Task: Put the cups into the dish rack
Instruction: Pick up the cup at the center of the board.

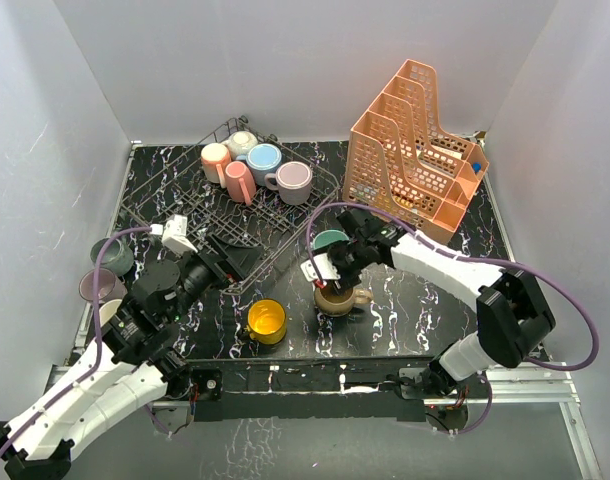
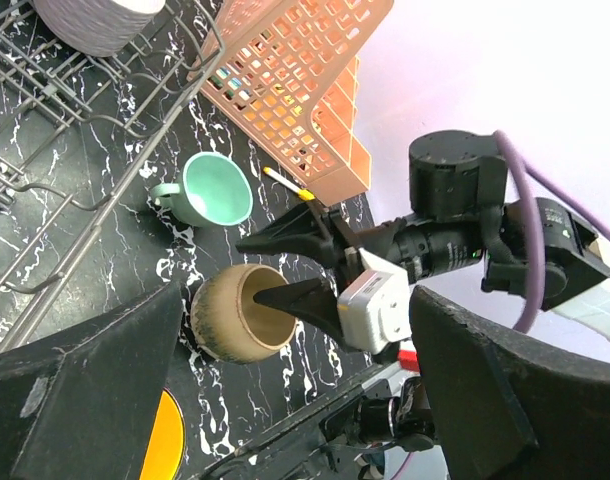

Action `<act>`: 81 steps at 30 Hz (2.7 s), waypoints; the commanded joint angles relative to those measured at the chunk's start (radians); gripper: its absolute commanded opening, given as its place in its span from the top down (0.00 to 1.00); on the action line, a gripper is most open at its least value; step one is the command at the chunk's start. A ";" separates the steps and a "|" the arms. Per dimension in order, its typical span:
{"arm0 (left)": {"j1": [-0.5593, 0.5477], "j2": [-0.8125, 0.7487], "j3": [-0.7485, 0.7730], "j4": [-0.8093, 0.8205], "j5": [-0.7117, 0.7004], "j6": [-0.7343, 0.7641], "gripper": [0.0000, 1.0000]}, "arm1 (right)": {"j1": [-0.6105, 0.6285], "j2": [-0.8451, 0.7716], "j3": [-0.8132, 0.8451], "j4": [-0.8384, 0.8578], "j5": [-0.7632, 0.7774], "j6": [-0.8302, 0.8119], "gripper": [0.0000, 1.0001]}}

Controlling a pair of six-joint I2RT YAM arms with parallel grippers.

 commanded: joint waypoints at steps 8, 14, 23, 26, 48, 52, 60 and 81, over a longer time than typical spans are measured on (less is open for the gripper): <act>0.004 0.027 0.023 0.008 -0.008 -0.009 0.09 | 0.051 0.000 -0.111 0.218 0.145 0.072 0.75; 0.004 0.021 0.023 0.002 -0.008 -0.011 0.12 | 0.052 -0.035 -0.115 0.235 0.174 0.181 0.92; 0.004 0.027 -0.015 0.175 0.086 -0.006 0.12 | 0.009 -0.131 0.023 0.100 0.152 0.397 0.92; 0.004 0.031 -0.070 0.352 0.157 -0.026 0.10 | -0.062 -0.167 0.086 0.074 0.098 0.495 0.92; -0.049 0.484 -0.064 0.945 0.379 -0.178 0.03 | -0.852 -0.403 -0.173 0.747 -0.647 1.517 0.92; -0.135 0.531 -0.060 0.963 0.310 -0.159 0.03 | -0.874 -0.446 -0.277 0.926 -0.626 1.716 0.92; -0.295 0.702 -0.095 1.217 0.166 -0.155 0.05 | -0.883 -0.464 -0.376 1.137 -0.551 2.038 0.92; -0.446 0.906 -0.002 1.425 -0.054 -0.219 0.09 | -0.883 -0.448 -0.527 1.320 -0.438 2.456 0.92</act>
